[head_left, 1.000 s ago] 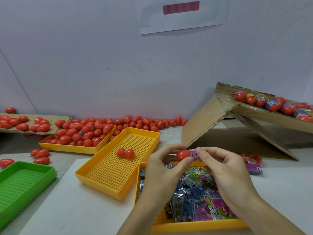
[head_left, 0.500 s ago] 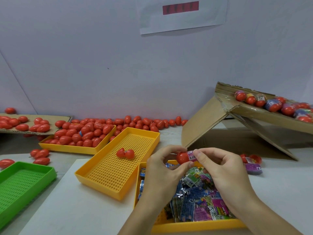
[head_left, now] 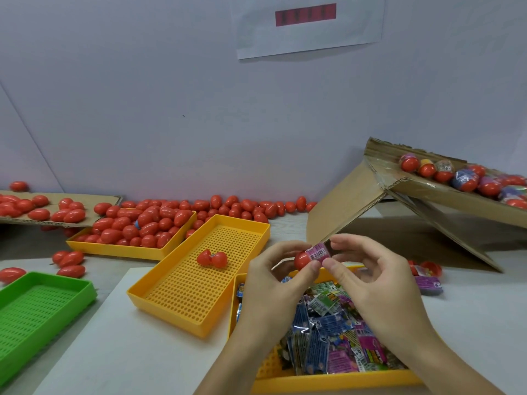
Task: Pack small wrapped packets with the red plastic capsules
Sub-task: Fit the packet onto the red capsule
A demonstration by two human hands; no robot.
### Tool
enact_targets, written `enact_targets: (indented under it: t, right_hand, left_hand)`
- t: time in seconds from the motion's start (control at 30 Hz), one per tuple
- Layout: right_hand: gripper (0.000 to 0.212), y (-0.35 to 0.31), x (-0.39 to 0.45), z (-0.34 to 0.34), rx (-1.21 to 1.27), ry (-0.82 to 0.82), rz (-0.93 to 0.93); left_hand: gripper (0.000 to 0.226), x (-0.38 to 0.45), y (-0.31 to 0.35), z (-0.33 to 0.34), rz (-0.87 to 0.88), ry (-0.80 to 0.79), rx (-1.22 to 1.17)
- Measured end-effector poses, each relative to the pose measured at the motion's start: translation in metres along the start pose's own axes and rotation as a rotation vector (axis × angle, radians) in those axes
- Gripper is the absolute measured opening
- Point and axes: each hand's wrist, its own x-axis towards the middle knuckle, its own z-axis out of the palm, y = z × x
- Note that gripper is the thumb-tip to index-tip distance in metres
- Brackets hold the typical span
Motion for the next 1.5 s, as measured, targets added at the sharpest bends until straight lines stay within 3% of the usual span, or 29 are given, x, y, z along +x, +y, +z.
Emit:
enact_targets:
  t: [0.13, 0.7, 0.9, 1.07, 1.5]
  right_hand:
    - [0.036, -0.0017, 0.0011, -0.0004, 0.018, -0.082, -0.001]
    - [0.037, 0.0058, 0.0048, -0.0041, 0.127, -0.097, 0.001]
    - [0.032, 0.0072, 0.0041, -0.0061, 0.058, -0.101, -0.031]
    - [0.016, 0.0066, 0.0049, -0.0072, 0.013, -0.103, -0.04]
    - [0.028, 0.006, 0.0051, -0.0084, 0.031, -0.062, 0.084]
  left_hand:
    - [0.023, -0.0008, -0.0012, -0.0022, -0.029, -0.044, -0.051]
    - [0.022, -0.002, -0.0008, 0.0003, -0.079, -0.115, -0.22]
    - [0.024, -0.0008, -0.0024, 0.0015, -0.041, -0.077, -0.039]
    - [0.025, -0.0015, -0.0021, 0.0023, -0.04, -0.083, 0.063]
    - [0.04, -0.0018, -0.0029, 0.0033, -0.046, -0.109, 0.132]
